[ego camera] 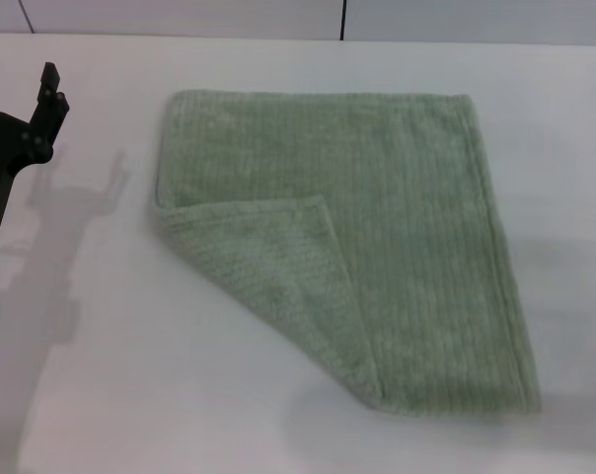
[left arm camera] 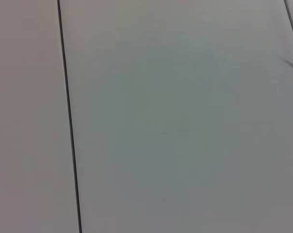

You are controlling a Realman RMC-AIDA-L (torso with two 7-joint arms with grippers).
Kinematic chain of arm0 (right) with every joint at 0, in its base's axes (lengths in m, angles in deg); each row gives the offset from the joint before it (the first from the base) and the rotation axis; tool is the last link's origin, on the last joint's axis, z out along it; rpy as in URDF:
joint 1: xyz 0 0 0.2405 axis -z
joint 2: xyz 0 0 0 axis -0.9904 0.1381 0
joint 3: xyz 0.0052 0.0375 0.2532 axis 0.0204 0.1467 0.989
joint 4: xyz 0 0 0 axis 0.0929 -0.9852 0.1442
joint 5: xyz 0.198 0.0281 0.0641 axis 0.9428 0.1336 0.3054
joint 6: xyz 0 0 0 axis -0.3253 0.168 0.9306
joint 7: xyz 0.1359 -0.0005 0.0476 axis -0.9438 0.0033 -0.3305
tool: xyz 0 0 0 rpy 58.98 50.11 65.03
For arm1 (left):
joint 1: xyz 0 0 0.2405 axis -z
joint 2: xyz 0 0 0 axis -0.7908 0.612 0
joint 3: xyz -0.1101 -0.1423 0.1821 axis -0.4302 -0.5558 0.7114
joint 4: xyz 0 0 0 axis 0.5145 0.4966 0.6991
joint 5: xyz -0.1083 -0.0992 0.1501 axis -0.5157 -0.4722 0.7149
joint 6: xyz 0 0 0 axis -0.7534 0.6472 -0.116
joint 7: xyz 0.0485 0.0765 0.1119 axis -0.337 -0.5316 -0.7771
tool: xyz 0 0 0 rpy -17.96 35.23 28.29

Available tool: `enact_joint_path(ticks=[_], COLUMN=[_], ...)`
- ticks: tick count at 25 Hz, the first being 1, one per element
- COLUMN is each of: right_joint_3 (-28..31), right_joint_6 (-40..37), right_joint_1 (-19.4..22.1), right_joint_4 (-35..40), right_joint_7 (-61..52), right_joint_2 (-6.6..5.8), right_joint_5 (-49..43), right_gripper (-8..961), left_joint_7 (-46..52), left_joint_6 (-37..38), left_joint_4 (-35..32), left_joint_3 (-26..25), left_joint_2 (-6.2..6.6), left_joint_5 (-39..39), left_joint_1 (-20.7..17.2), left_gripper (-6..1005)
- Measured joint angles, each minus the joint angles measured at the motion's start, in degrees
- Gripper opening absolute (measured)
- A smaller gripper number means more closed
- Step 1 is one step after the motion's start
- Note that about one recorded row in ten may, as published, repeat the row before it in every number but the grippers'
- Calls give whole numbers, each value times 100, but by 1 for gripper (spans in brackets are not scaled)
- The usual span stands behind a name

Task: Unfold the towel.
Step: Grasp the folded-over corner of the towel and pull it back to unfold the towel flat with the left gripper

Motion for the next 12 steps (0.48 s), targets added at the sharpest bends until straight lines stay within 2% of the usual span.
enact_joint_path(ticks=[12], right_joint_3=[-72], right_joint_6=[43], right_joint_1=[-115], right_joint_4=[-11], right_joint_7=[0], right_joint_2=[-3], right_joint_5=[-33], right_gripper=[822], left_joint_7=[0], left_joint_6=[0], left_joint_4=[16], left_joint_3=[0], left_joint_2=[7], left_joint_5=[-17], left_joint_1=[11], left_gripper=[782])
